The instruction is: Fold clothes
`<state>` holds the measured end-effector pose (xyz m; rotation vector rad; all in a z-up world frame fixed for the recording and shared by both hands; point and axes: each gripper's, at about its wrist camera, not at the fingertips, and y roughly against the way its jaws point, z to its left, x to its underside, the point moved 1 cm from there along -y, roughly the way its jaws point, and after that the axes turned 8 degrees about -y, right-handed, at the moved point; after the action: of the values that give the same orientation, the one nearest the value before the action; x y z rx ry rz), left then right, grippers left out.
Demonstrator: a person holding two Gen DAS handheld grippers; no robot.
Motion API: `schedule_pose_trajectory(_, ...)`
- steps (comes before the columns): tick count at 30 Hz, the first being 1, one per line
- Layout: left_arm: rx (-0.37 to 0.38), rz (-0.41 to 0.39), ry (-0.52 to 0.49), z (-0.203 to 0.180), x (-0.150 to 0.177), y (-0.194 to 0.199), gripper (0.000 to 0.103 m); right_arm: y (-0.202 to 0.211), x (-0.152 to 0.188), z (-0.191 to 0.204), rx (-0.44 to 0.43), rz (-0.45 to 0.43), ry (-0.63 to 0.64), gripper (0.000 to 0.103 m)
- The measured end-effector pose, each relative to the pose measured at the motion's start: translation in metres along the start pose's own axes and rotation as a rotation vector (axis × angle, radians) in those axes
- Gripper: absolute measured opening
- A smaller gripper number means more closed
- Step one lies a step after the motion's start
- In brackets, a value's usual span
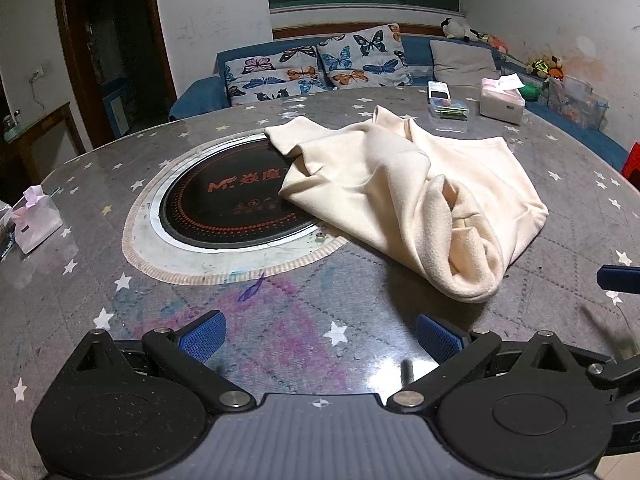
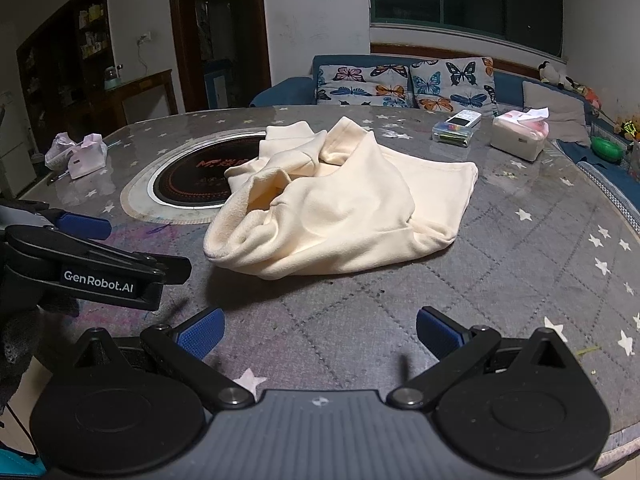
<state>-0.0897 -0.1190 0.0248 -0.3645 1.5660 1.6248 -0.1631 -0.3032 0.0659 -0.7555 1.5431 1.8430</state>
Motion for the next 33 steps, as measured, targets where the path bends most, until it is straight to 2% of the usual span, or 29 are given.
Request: schedule_pose_trajectory(33,0.008,0.01,-0.007,0.0,-0.012,-0.009,0.103,-0.011,-0.01,0.0,-0.006,0.007,-0.001,0.103)
